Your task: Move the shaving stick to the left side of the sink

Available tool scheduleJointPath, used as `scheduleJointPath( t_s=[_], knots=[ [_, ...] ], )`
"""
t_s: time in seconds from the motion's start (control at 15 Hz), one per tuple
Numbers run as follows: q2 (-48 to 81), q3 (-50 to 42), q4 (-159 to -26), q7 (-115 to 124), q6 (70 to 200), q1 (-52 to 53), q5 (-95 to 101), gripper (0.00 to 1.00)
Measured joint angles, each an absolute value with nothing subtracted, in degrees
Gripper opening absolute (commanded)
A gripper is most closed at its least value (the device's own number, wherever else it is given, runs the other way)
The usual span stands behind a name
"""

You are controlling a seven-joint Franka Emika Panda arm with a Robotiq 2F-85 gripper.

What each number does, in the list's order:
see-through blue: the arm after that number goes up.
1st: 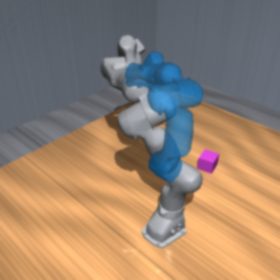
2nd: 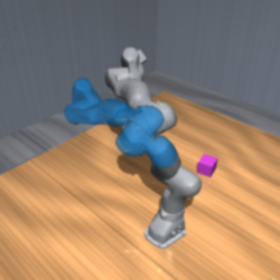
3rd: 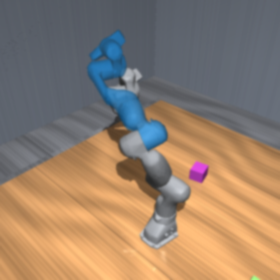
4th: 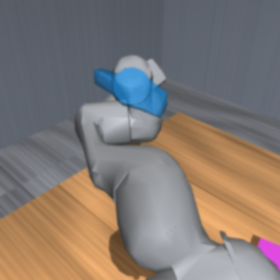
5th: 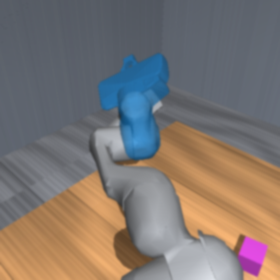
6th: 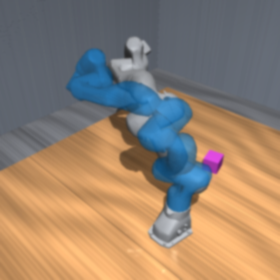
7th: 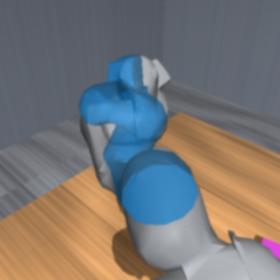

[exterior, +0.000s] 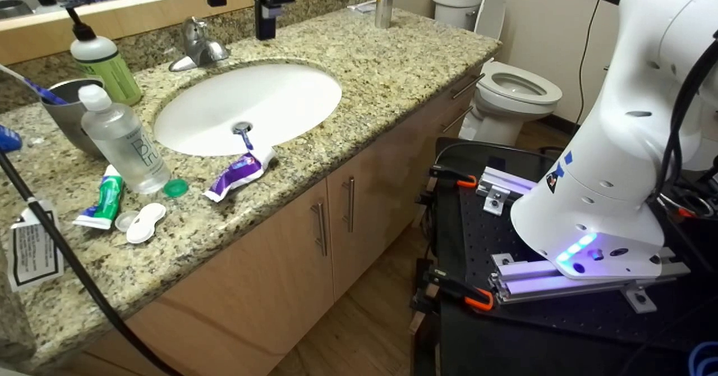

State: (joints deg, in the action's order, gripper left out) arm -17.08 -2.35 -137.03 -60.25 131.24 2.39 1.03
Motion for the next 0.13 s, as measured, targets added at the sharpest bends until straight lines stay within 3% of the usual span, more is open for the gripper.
scheduleJointPath(
  t_s=[0.13],
  knots=[
    [-17.0,-2.6,-137.2,-60.4,131.1,2.5,0.8,1.0]
  ],
)
